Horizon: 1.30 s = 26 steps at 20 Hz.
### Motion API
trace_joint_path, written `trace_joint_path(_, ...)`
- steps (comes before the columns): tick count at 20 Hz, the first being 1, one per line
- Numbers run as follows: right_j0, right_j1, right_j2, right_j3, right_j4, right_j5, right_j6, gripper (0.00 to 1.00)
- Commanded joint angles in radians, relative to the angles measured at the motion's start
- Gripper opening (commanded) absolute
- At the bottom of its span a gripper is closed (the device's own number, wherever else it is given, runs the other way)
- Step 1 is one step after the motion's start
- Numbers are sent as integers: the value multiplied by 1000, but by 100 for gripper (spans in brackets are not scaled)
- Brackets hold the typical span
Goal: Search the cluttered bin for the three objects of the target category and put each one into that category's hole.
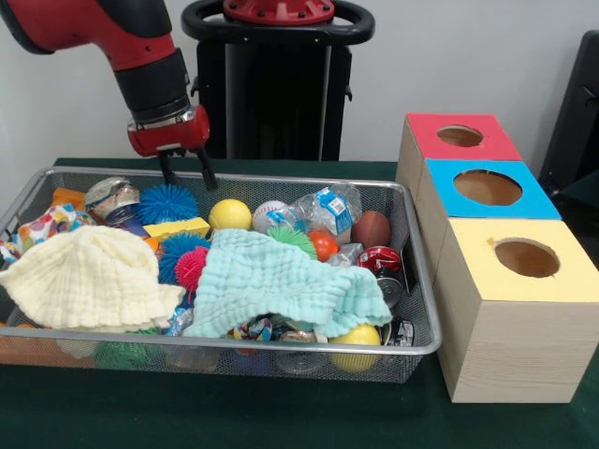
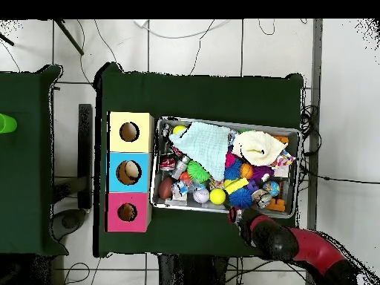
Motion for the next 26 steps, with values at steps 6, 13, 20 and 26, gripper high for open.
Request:
trace_joint_path(6, -74, 39, 125, -178, -47, 112, -163, 100)
trace_joint_path(13, -92, 24, 146, -190, -53, 158, -185, 100)
trace_joint_path(20, -28, -15, 93, -214, -129, 104, -135, 100)
trace_joint_path(26, -9, 37, 82, -253, -217, 12, -84, 100)
